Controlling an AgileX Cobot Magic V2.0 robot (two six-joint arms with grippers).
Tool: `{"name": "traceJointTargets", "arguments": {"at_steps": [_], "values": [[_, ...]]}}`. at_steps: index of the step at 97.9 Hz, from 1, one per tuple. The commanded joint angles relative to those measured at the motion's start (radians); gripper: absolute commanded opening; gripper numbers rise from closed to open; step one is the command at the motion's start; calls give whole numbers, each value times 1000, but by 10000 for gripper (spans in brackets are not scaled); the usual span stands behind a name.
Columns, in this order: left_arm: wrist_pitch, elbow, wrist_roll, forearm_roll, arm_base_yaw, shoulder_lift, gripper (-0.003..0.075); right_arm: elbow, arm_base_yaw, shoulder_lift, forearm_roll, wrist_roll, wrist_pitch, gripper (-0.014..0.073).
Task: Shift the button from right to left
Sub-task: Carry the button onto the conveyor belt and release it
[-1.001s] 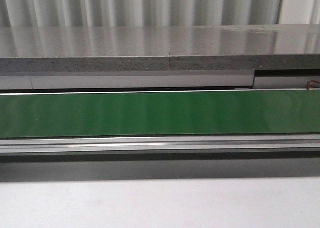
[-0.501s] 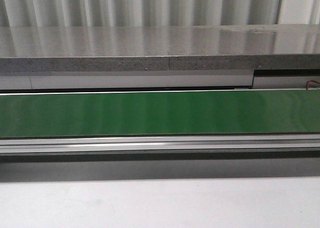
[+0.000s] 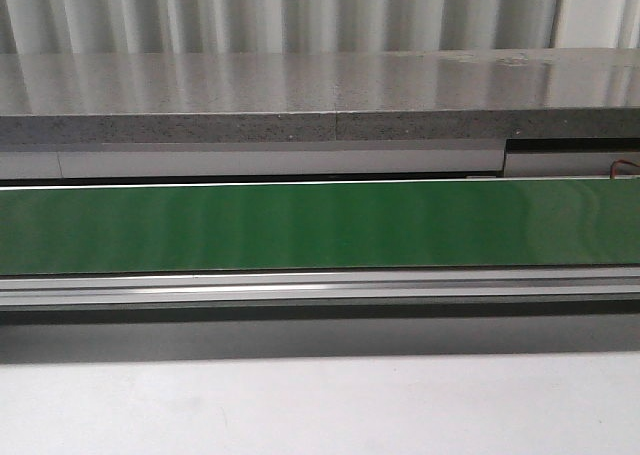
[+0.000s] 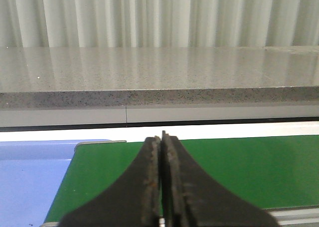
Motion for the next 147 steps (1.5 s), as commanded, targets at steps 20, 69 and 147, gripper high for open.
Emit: {"name": "traceJointTargets", "arguments": {"at_steps": [20, 69, 147], "values": [[-81, 26, -9, 0, -6, -35, -20, -27, 39, -195, 106, -12, 106, 245], [-81, 26, -9, 0, -6, -35, -20, -27, 258, -189, 115, -12, 130, 245], [-81, 26, -9, 0, -6, -35, -20, -27, 336, -207, 171, -34, 135, 544]]}}
